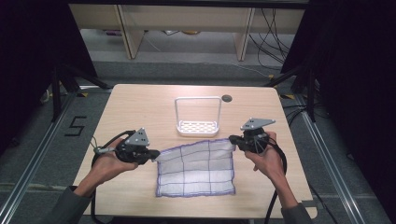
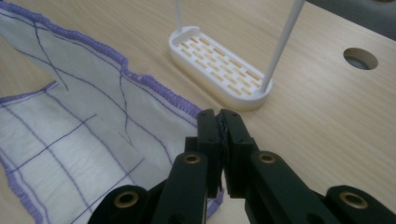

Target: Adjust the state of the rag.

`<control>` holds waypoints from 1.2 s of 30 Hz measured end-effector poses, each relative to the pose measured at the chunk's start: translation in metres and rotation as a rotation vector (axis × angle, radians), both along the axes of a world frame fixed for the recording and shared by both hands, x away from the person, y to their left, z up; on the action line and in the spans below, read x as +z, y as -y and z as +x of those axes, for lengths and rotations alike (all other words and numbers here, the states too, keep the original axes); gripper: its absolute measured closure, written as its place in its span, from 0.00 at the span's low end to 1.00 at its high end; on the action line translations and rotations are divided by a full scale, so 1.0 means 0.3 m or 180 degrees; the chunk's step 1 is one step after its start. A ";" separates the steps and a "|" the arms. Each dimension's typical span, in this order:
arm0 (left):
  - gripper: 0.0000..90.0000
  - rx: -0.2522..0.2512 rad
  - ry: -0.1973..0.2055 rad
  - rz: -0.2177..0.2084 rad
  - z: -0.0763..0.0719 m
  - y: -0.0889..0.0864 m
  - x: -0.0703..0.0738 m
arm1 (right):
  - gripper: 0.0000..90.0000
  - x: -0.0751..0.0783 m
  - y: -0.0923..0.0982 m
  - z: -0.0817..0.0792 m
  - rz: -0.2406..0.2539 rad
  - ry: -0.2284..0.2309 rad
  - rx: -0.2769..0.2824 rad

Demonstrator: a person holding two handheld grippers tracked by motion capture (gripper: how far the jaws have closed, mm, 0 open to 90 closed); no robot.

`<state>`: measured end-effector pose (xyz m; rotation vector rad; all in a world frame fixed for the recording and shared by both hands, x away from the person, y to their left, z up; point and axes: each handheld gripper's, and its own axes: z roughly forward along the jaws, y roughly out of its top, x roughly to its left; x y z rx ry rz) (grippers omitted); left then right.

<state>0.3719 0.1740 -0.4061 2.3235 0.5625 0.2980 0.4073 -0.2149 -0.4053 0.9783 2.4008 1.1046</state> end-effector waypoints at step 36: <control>0.80 -0.0480 -0.0309 0.0546 -0.229 0.053 -0.254 | 0.90 -0.266 0.039 -0.292 -0.0194 -0.0581 0.0371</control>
